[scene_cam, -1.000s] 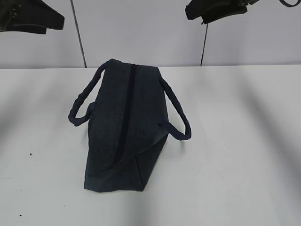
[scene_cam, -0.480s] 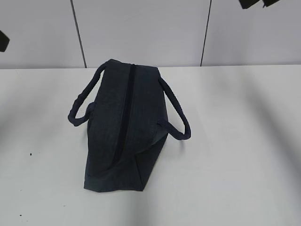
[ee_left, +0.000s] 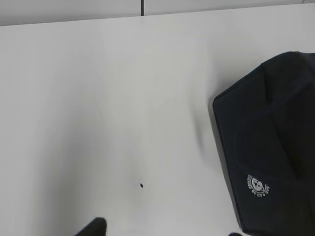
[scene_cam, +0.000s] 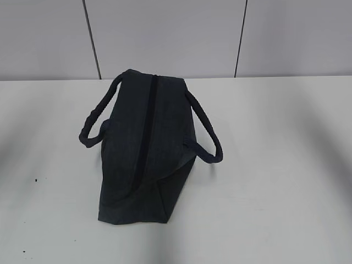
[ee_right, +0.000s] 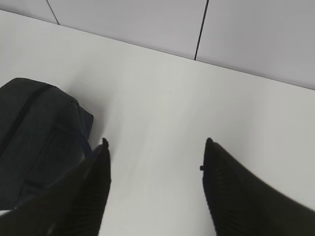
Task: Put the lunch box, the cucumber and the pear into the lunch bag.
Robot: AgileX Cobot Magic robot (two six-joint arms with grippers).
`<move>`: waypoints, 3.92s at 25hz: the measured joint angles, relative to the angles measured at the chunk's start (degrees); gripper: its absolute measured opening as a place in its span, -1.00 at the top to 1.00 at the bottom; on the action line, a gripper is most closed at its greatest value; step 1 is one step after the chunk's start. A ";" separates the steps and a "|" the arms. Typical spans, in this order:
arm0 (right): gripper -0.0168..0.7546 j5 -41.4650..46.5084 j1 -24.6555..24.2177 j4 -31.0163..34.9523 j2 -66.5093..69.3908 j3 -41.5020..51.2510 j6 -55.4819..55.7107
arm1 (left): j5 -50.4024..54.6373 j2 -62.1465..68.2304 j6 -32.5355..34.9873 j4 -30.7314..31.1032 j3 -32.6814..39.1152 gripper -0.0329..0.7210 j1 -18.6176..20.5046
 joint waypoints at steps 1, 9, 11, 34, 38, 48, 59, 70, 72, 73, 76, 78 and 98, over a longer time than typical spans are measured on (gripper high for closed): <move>-0.25 0.09 0.00 -0.11 -1.78 1.51 0.45 | -0.15 -1.52 -0.18 -0.50 1.15 -0.24 0.00; -0.25 0.26 0.00 -3.57 -18.16 18.72 4.23 | -3.12 -18.95 -1.46 -1.40 14.35 -0.24 0.00; -0.25 0.26 0.00 -5.54 -22.19 24.52 5.79 | -3.62 -24.60 -2.36 -1.40 17.40 -0.24 0.00; -0.25 1.13 0.00 -17.49 -79.30 67.43 12.68 | 9.16 -62.30 -9.23 8.30 26.93 -0.24 0.00; -0.25 1.13 0.00 -17.71 -79.30 68.94 12.71 | 9.58 -62.64 -9.23 9.74 29.39 -0.24 -0.59; -0.25 -5.37 0.00 -17.19 -79.30 75.32 12.71 | 0.43 -62.64 -9.23 5.70 34.62 -0.24 -0.64; -0.25 -5.64 0.00 -17.19 -79.30 75.45 12.71 | -0.49 -62.64 -9.23 2.93 34.95 -0.24 -0.64; -0.25 -5.64 0.00 -17.19 -79.30 75.45 12.71 | -0.49 -62.64 -9.37 4.14 34.95 -0.24 -1.82; -0.25 -5.64 0.00 -17.19 -79.30 75.45 12.71 | -0.49 -62.64 -9.37 4.42 34.95 -0.24 -2.28; -0.25 -5.64 0.00 -17.19 -79.30 75.45 12.71 | -0.49 -62.64 -9.37 4.48 34.95 -0.24 -2.35; -0.25 -5.76 0.00 -17.19 -79.30 75.45 12.71 | -0.49 -62.64 -9.37 4.48 34.95 -0.24 -2.39; -0.25 -5.76 0.00 -17.19 -79.30 75.45 12.71 | -0.49 -62.64 -9.37 4.48 34.95 -0.24 -2.39; -0.25 -5.85 -3.29 -17.19 -79.30 75.45 12.71 | -0.49 -62.64 -9.41 4.48 34.95 -0.24 -2.39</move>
